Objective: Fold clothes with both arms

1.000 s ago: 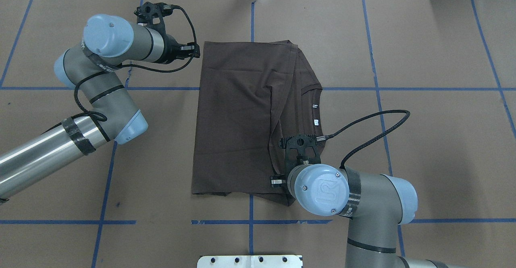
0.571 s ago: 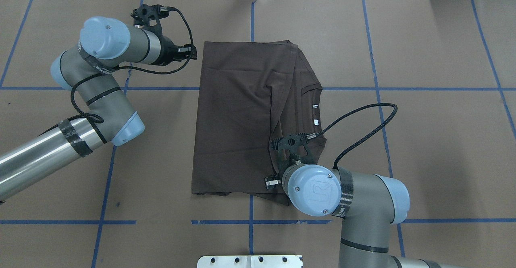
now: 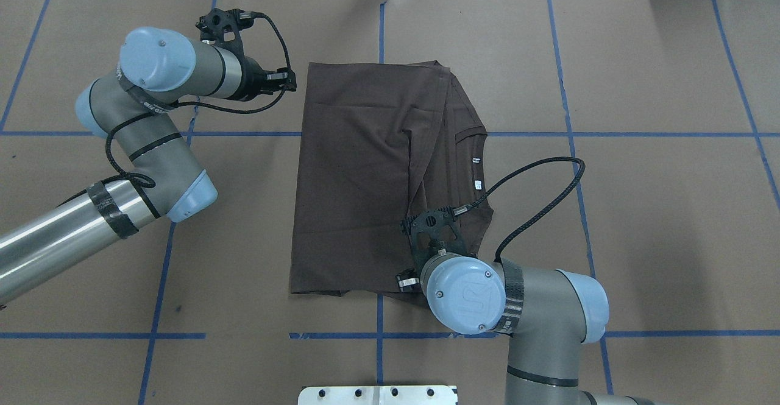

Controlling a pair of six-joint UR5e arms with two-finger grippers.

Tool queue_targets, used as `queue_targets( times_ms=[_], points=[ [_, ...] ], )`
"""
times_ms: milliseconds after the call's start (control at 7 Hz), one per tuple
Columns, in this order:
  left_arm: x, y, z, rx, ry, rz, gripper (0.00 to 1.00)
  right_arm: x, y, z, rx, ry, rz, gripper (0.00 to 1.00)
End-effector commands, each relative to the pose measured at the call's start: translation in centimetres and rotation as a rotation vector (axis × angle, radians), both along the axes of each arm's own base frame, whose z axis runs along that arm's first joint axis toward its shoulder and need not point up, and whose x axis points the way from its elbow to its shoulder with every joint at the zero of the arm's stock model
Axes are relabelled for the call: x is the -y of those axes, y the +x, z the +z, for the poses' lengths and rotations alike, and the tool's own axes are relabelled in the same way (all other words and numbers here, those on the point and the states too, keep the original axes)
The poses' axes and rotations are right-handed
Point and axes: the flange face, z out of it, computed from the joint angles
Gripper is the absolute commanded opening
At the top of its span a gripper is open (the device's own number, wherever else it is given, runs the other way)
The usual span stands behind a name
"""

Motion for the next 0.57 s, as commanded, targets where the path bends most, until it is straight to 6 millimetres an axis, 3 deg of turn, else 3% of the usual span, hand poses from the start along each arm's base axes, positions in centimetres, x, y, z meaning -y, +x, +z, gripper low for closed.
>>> queue_targets(
  times_ms=[0, 286, 429],
  points=[
    [-0.1, -0.1, -0.1, -0.003, 0.002, 0.0, 0.55, -0.4, -0.1, -0.2, 0.009, -0.004, 0.0, 0.0],
    [-0.1, -0.1, -0.1, -0.003, 0.002, 0.0, 0.55, -0.1, 1.1, -0.7, 0.034, 0.001, 0.009, 0.0],
    [-0.1, -0.1, -0.1, -0.003, 0.0, 0.0, 0.55, -0.3, 2.7, 0.1, 0.035, 0.001, 0.011, 0.0]
  ],
)
